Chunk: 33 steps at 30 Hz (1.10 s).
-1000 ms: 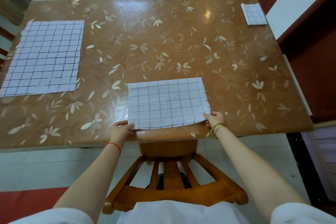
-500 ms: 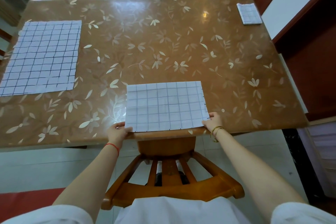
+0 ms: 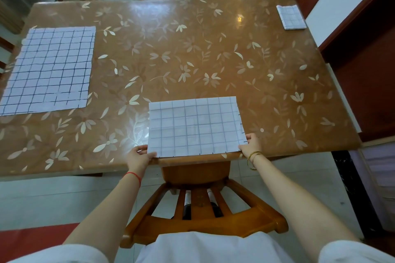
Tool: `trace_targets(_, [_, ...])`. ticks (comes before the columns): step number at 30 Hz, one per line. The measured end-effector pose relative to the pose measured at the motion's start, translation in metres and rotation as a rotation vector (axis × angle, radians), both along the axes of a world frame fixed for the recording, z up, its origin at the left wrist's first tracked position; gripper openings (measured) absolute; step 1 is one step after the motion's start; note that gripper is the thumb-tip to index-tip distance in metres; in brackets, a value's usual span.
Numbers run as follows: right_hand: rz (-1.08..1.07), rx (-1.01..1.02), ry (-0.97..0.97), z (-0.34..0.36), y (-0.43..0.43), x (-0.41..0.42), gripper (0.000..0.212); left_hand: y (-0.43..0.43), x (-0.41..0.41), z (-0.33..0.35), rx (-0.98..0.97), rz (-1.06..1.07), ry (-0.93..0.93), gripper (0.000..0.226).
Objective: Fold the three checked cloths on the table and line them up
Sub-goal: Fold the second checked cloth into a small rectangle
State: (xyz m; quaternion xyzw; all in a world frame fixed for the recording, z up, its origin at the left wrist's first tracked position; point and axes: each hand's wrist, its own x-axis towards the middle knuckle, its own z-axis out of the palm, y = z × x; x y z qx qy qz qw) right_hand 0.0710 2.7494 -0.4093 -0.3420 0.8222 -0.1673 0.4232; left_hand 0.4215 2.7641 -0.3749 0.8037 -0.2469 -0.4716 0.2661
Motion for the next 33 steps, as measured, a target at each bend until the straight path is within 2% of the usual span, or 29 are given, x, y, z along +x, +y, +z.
trace_targets(11, [0.104,-0.043,0.064,-0.001,0.005,0.003,0.035,0.003,-0.002,-0.003,-0.05,-0.017,-0.072,0.048])
trace_targets(16, [0.082,-0.044,0.052,0.0,0.006,0.002,0.033,0.002,-0.002,-0.002,-0.058,-0.046,-0.093,0.048])
trace_targets(23, [0.039,-0.171,0.223,0.003,-0.002,0.005,0.025,0.004,0.005,-0.004,-0.077,-0.144,-0.16,0.046])
trace_targets(26, [0.108,-0.22,0.315,0.002,-0.014,0.009,0.02,0.005,0.012,-0.007,-0.075,-0.226,-0.255,0.043])
trace_targets(29, [0.197,-0.273,0.371,0.008,-0.03,0.02,0.023,-0.002,0.017,-0.008,-0.084,-0.311,-0.433,0.038])
trace_targets(33, [0.444,-0.326,0.374,0.017,-0.057,0.048,0.033,-0.027,0.016,-0.014,-0.25,-0.467,-0.669,0.035])
